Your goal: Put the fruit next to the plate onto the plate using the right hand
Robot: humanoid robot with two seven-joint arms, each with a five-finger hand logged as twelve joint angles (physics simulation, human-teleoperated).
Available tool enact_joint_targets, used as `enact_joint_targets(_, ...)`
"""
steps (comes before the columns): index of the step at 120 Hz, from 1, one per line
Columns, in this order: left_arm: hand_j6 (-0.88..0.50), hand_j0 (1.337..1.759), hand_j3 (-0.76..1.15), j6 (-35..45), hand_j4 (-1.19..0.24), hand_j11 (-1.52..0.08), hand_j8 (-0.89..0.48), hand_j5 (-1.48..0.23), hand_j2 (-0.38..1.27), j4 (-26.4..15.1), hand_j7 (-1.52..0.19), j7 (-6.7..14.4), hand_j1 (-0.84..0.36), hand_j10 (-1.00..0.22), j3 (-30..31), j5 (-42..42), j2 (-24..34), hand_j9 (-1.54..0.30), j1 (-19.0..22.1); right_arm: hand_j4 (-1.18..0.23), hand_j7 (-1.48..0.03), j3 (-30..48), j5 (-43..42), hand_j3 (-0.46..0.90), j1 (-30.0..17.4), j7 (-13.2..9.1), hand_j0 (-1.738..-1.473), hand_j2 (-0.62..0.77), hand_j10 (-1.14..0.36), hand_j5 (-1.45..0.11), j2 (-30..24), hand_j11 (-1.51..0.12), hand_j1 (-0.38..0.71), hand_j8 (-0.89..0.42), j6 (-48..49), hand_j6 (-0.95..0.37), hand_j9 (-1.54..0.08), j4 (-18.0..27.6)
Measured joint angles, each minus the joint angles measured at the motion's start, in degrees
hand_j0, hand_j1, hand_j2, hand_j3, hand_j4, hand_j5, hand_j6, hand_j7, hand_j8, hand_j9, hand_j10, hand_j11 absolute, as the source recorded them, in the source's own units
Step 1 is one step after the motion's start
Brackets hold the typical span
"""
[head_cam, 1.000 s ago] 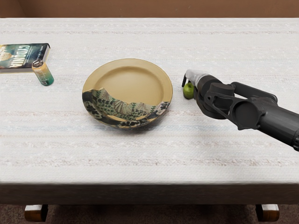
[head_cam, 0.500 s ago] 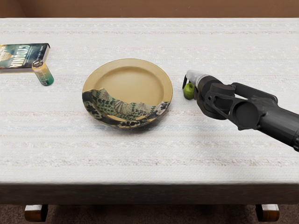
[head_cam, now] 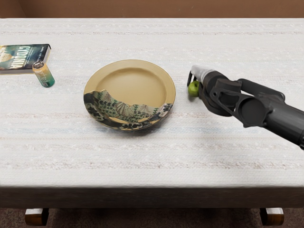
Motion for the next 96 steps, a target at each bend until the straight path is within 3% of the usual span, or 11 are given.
enact_joint_targets(69, 0.0, 1.658, 0.0, 0.0, 0.0, 0.0, 0.0, 0.0, 0.0, 0.0, 0.0, 0.0, 0.35, 0.0, 0.0, 0.0, 0.0, 0.0, 0.0, -0.6, -0.91, 5.05, 1.65, 0.0, 3.99, -0.04, -1.654, 0.15, -0.68, -0.96, -0.56, -0.95, 0.24, -0.47, -0.17, -0.46, -0.96, 0.91)
enact_joint_targets(96, 0.0, 1.658, 0.0, 0.0, 0.0, 0.0, 0.0, 0.0, 0.0, 0.0, 0.0, 0.0, 0.35, 0.0, 0.0, 0.0, 0.0, 0.0, 0.0, -0.58, -0.93, 6.04, 3.19, 0.0, 4.7, -0.04, -1.653, 0.12, -0.7, -0.99, -0.24, -0.97, 0.24, -0.46, -0.14, -0.44, -0.97, 3.68)
